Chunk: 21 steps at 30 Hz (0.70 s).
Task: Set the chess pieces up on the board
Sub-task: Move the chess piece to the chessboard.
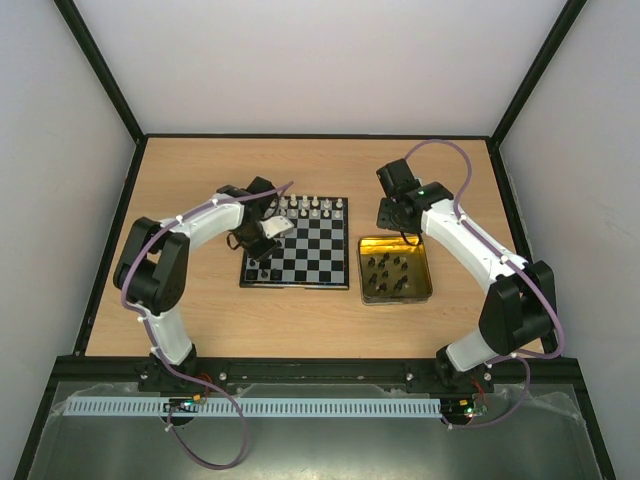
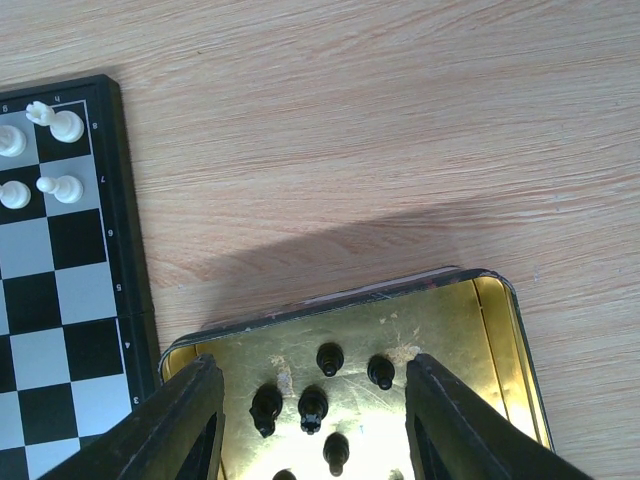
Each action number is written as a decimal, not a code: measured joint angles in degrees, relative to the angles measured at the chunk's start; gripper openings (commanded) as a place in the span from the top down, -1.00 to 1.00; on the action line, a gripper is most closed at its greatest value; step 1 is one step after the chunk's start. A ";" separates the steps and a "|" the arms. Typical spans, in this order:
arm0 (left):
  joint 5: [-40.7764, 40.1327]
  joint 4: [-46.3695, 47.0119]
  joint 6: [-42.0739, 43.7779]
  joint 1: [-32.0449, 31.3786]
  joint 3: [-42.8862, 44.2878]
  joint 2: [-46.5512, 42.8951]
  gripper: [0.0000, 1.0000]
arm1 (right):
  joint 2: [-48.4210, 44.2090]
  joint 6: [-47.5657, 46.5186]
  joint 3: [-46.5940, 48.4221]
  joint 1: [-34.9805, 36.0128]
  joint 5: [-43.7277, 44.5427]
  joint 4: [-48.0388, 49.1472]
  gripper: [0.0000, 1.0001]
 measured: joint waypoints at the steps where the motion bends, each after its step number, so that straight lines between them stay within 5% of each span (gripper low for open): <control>1: 0.00 0.04 -0.04 -0.11 -0.07 -0.09 0.85 | 0.00 0.00 -0.02 0.00 0.00 0.02 0.04; 21: 0.15 0.15 -1.01 -0.50 -1.81 -0.96 0.76 | -0.44 0.00 -0.63 0.00 0.00 0.00 0.03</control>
